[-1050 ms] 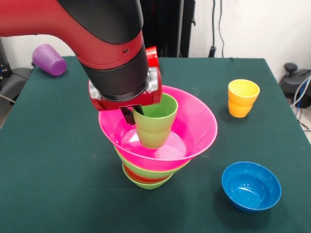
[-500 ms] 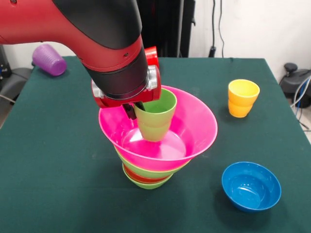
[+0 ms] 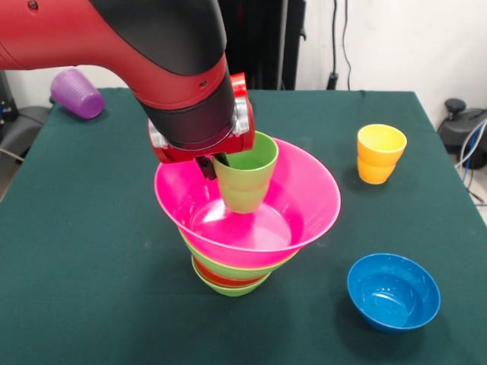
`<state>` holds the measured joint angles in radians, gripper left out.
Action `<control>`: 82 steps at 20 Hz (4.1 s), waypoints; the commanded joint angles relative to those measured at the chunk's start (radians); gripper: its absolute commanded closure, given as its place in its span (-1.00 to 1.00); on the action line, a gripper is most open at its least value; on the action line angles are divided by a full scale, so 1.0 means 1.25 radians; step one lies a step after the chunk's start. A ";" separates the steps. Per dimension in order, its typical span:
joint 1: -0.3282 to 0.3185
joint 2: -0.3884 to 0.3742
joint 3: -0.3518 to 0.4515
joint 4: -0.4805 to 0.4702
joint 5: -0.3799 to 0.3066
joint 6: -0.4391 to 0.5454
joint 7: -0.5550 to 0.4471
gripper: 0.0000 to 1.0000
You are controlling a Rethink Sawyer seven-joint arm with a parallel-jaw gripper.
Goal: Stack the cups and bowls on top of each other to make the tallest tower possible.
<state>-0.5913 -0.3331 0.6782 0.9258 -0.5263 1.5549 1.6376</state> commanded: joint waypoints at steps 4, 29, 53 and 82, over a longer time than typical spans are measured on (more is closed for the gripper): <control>-0.010 -0.009 -0.013 0.075 -0.017 -0.078 -0.146 1.00; 0.009 0.020 -0.013 0.034 -0.025 -0.088 -0.130 1.00; 0.019 0.038 -0.009 0.002 -0.029 -0.084 -0.142 1.00; 0.041 0.055 -0.005 -0.054 -0.035 -0.034 -0.158 -1.00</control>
<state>-0.5878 -0.3198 0.6782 0.9202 -0.5240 1.4903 1.6376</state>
